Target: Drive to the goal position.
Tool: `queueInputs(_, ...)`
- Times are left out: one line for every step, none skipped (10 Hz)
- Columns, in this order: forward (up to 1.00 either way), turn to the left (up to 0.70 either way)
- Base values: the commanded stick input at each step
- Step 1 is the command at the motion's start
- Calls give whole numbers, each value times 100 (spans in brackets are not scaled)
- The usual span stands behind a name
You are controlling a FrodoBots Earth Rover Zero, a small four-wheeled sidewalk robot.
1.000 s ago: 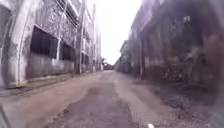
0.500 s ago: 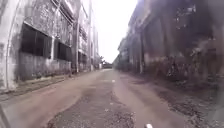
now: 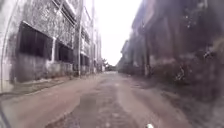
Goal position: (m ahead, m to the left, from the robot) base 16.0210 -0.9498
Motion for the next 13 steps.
queueInputs(70, 0)
queueInputs(70, 0)
queueInputs(70, 0)
queueInputs(70, 0)
queueInputs(70, 0)
queueInputs(70, 0)
queueInputs(70, 0)
queueInputs(70, -9)
queueInputs(70, -21)
queueInputs(70, -35)
queueInputs(70, -35)
queueInputs(70, -35)
queueInputs(70, -35)
